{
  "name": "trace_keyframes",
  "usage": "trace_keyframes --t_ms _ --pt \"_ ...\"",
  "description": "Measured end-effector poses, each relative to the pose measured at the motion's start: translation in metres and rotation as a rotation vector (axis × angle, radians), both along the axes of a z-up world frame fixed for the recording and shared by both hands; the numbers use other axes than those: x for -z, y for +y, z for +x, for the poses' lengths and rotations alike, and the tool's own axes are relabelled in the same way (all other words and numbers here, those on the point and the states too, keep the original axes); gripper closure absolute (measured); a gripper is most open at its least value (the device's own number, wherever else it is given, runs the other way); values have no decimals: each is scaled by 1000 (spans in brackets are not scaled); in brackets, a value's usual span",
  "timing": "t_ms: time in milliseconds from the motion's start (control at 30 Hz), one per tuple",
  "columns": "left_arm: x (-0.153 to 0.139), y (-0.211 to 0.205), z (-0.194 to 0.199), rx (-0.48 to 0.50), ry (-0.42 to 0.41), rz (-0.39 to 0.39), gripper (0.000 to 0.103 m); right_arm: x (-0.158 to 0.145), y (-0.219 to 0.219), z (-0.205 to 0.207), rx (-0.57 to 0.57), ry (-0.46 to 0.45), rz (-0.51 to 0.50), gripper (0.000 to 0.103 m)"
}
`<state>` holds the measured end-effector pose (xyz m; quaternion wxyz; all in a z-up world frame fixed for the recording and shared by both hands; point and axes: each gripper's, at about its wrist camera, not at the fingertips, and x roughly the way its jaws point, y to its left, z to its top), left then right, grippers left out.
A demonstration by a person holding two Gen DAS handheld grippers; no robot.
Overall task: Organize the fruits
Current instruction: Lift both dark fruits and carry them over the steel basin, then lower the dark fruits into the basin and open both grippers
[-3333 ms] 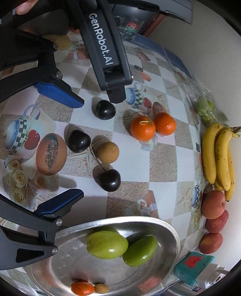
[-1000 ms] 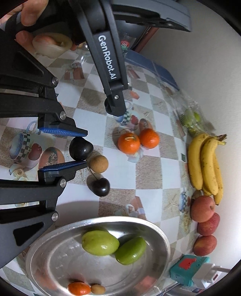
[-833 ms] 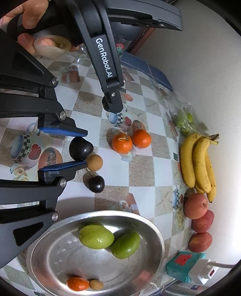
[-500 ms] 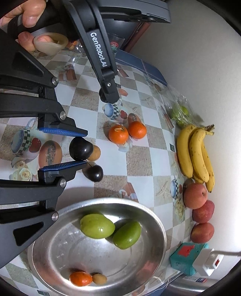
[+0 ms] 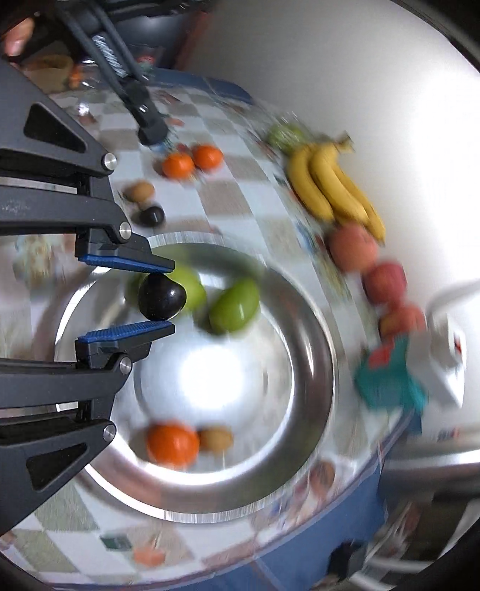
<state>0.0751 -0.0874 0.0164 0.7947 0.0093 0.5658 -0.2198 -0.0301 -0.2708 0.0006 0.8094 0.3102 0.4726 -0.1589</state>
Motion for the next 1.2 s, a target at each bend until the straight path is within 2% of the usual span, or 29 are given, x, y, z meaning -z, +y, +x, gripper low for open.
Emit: trace_keyframes --t_ms 267,433,667,1200 --pt "0 -65 -40 195 -12 5 73 -3 -45 -35 192 25 -67 75" --pt "10 -91 -56 266 0 22 73 -1 -62 -45 265 20 -100 75" --pt "23 -106 -64 298 3 51 73 14 -75 -45 314 44 -118 75" --pt "44 -121 -73 338 16 128 73 24 -77 -43 318 68 -132 75"
